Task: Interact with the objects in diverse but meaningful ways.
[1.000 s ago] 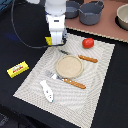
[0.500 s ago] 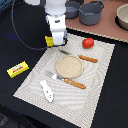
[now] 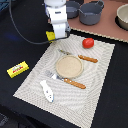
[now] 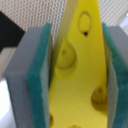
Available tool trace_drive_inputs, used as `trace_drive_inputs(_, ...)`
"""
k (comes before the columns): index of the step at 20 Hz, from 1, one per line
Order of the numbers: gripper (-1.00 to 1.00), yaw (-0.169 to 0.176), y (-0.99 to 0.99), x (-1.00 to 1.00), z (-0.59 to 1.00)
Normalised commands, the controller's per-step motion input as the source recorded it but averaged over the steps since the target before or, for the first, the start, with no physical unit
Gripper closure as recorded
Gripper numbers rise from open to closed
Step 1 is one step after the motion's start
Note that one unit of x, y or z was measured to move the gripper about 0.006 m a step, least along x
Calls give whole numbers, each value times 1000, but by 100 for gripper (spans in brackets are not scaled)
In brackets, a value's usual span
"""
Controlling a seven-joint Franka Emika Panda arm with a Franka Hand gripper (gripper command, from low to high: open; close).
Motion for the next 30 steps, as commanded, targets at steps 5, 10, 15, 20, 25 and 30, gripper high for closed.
trace_drive_inputs(5, 100, 9, 133, 666, 874)
trace_drive_inputs(10, 100, 0, 14, 686, 682)
trace_drive_inputs(15, 100, -32, -257, 846, 407)
trace_drive_inputs(20, 100, -50, -339, 908, 448)
trace_drive_inputs(25, 100, -59, -373, 847, 279)
trace_drive_inputs(30, 100, -48, -378, 862, 168)
